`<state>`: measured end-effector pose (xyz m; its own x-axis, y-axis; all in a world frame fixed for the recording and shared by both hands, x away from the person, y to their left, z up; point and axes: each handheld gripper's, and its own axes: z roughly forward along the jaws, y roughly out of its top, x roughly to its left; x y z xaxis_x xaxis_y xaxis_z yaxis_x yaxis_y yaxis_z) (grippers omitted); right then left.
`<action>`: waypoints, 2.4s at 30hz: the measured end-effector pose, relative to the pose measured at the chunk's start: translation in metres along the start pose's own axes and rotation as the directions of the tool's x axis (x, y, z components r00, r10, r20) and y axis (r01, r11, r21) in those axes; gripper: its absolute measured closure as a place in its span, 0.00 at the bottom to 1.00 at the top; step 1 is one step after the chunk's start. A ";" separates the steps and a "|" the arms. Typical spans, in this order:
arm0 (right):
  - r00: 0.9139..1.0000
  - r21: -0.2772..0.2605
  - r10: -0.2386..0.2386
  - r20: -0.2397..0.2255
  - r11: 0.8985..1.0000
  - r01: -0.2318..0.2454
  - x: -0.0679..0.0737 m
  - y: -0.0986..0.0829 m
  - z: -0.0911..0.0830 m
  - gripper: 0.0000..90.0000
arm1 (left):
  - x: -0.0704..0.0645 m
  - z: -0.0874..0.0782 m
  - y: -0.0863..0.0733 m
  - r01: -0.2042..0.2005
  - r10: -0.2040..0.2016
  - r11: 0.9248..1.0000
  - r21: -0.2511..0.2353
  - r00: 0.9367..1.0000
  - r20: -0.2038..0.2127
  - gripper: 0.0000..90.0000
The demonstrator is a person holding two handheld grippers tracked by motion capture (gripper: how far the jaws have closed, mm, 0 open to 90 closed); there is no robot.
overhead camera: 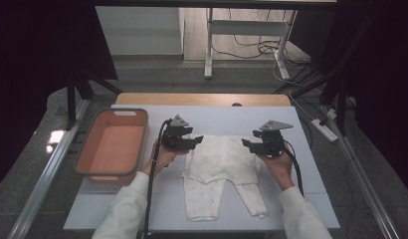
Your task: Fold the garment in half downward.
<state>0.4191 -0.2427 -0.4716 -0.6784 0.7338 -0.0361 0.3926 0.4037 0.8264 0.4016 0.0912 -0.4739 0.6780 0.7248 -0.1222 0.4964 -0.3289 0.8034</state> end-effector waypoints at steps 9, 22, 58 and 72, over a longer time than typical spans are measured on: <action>1.000 0.002 -0.017 0.001 1.000 0.017 0.003 -0.005 -0.012 0.42 | -0.004 -0.004 -0.002 0.012 -0.012 1.000 0.013 1.000 0.015 0.44; 1.000 0.022 -0.020 -0.001 1.000 0.020 0.005 -0.015 -0.020 0.42 | -0.014 0.001 -0.007 0.005 -0.006 0.999 0.052 1.000 0.023 0.44; 0.999 0.059 -0.038 -0.019 0.997 0.039 0.018 -0.038 -0.044 0.42 | -0.035 -0.016 -0.031 -0.006 0.005 0.994 0.105 1.000 0.015 0.44; 0.999 0.069 -0.027 -0.026 0.997 0.028 0.017 -0.047 -0.051 0.42 | -0.034 -0.017 -0.040 0.002 -0.002 0.992 0.127 1.000 0.004 0.44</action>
<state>0.3574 -0.2772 -0.4819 -0.7048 0.7081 -0.0432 0.4153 0.4613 0.7840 0.3490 0.0900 -0.4924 0.6793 0.7229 -0.1263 0.5625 -0.4023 0.7223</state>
